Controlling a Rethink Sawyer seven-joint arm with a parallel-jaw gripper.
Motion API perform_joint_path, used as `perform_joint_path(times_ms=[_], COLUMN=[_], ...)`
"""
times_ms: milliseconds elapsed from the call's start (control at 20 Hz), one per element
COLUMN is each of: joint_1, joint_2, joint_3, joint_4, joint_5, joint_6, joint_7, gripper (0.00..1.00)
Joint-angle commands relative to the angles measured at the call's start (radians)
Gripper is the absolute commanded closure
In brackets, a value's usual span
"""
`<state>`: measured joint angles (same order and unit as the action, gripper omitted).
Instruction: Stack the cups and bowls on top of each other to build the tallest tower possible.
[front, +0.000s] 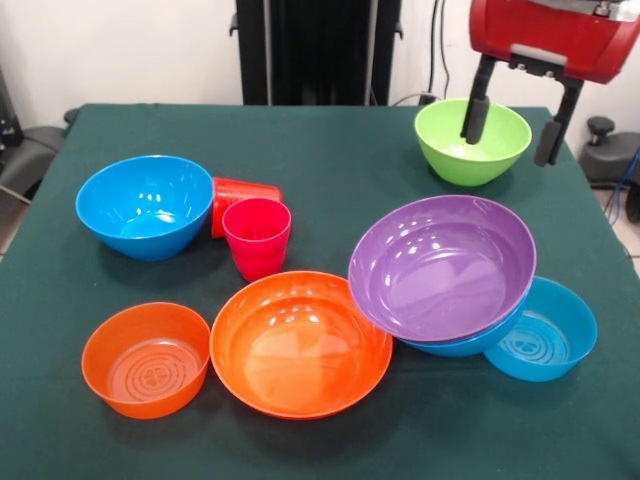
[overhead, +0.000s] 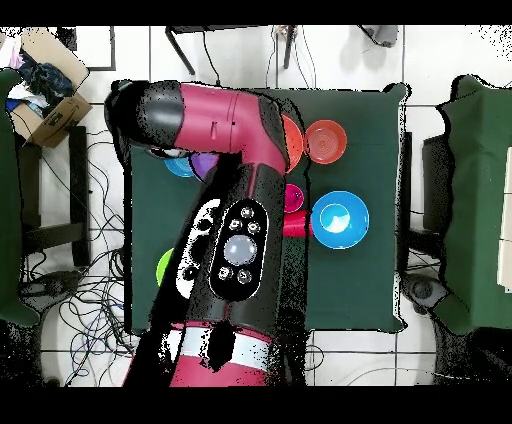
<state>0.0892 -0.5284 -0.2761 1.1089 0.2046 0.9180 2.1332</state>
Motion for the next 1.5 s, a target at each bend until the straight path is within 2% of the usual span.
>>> perform_joint_path(times_ms=[50, 150, 300, 750, 1500], joint_1=[-0.041, -0.06, -0.064, -0.04, 0.033], joint_2=[0.014, -0.002, -0.02, -0.046, -0.095], joint_3=[0.155, 0.195, 0.206, 0.226, 0.222], joint_4=[0.063, 0.111, 0.137, 0.212, 0.316], joint_5=[-0.046, -0.035, -0.053, -0.065, -0.094], joint_6=[0.093, 0.078, 0.073, 0.019, -0.033], joint_7=[-0.128, -0.178, -0.191, -0.111, -0.052], gripper=[0.0, 0.0, 0.0, 0.0, 0.0])
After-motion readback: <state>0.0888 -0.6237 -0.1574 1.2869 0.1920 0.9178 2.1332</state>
